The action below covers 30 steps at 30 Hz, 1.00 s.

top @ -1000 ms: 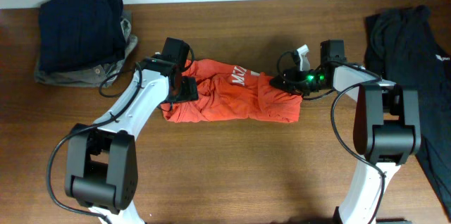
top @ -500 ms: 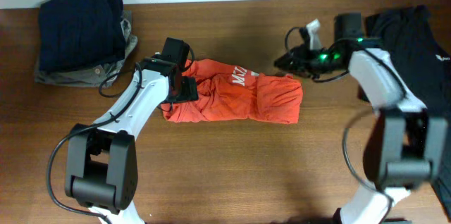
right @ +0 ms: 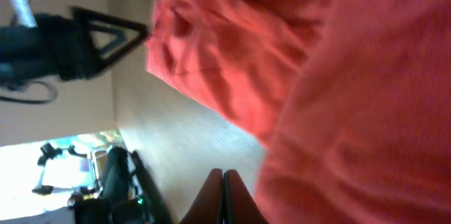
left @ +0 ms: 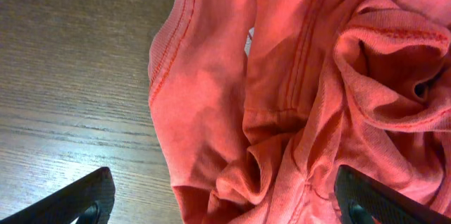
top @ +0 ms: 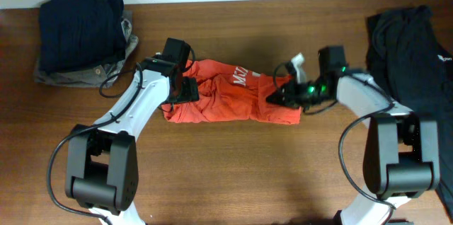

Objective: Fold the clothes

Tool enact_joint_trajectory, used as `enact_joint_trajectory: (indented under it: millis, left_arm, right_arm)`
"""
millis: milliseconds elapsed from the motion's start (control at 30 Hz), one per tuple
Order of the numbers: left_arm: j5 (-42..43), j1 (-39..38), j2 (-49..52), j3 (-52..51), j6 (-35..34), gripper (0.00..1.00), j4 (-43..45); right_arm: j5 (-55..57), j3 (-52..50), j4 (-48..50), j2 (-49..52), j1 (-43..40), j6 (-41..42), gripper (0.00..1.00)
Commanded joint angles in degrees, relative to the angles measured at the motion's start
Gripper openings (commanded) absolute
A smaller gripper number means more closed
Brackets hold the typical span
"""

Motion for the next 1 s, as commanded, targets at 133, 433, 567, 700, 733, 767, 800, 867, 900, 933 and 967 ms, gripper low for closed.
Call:
enact_joint_trajectory:
  millis: [133,433,567,700,733,767,800,867,900,933,967]
  left_arm:
    - [0.0,0.09,-0.5,-0.15,0.48,0.99,-0.04]
    - [0.0,0.09,-0.5,-0.15,0.5,0.99,-0.13]
    - [0.0,0.09,-0.5,-0.15,0.5,0.99,-0.61]
    - [2.89,0.11,-0.59,-0.13,0.57,0.99,-0.79]
    - [4.13,0.11,-0.63,-0.13,1.16,0.99,-0.68]
    - [4.92,0.09,-0.66,-0.13,1.81,0.99,-0.48]
    - [5.77,0.09,-0.79,-0.13,2.75,0.99,-0.28]
    - [6.45,0.09,-1.03,-0.13,4.44,0.99,0.04]
    - [6.67,0.09,-1.2,-0.13,5.38,0.99,0.2]
    - [7.02,0.09,-1.4,-0.13,6.29,0.99,0.33]
    - [7.37,0.09,-1.64,-0.13,7.23,0.99,0.37]
  right_arm:
    - [-0.74,-9.2,11.13,3.19,0.22,6.34,0.04]
    - [3.65,-10.27,16.5,10.32,0.26,6.62,0.04]
    - [0.37,-8.48,15.91,8.28,0.26,6.58,0.04]
    - [-0.07,-4.72,12.26,2.25,0.26,6.56,0.04]
    - [0.37,-3.52,11.06,0.35,0.26,6.56,0.04]
    - [1.07,-2.21,9.73,-1.64,0.26,6.54,0.04]
    - [2.19,-0.66,8.24,-3.91,0.26,6.54,0.04]
    - [4.13,1.97,5.92,-7.45,0.26,6.56,0.1]
    - [5.11,3.17,4.7,-8.96,0.26,6.56,0.14]
    - [6.1,4.2,3.67,-10.25,0.26,6.56,0.18]
    - [7.39,5.18,2.45,-11.5,0.26,6.54,0.24]
